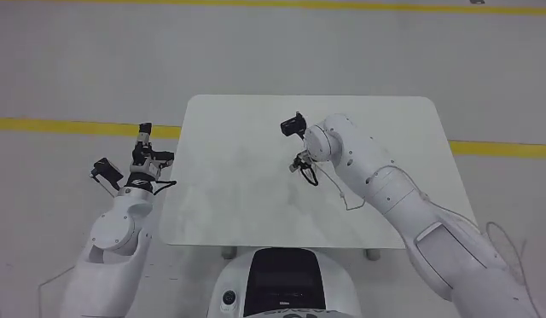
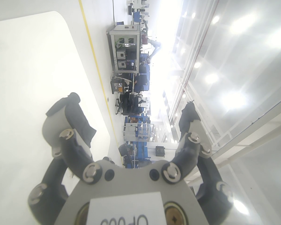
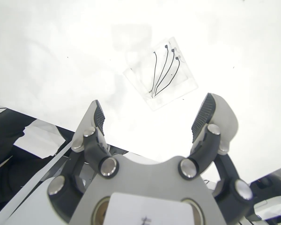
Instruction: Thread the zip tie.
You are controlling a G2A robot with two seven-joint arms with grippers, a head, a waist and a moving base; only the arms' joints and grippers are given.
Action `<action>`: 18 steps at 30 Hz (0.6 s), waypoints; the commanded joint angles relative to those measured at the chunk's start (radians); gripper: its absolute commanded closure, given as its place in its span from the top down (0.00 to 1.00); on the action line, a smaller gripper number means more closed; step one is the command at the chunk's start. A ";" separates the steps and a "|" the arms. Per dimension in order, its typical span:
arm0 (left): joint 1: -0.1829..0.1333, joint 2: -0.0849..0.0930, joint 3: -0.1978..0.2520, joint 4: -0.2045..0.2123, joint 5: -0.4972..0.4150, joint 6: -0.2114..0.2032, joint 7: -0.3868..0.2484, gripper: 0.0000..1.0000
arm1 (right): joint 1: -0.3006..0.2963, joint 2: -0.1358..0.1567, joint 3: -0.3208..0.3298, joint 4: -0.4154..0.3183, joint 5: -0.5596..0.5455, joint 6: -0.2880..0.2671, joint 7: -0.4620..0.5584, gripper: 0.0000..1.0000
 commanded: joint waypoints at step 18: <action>0.000 0.000 0.000 0.000 0.000 0.000 0.000 1.00 | -0.039 -0.037 0.031 0.031 -0.009 0.205 -0.096 1.00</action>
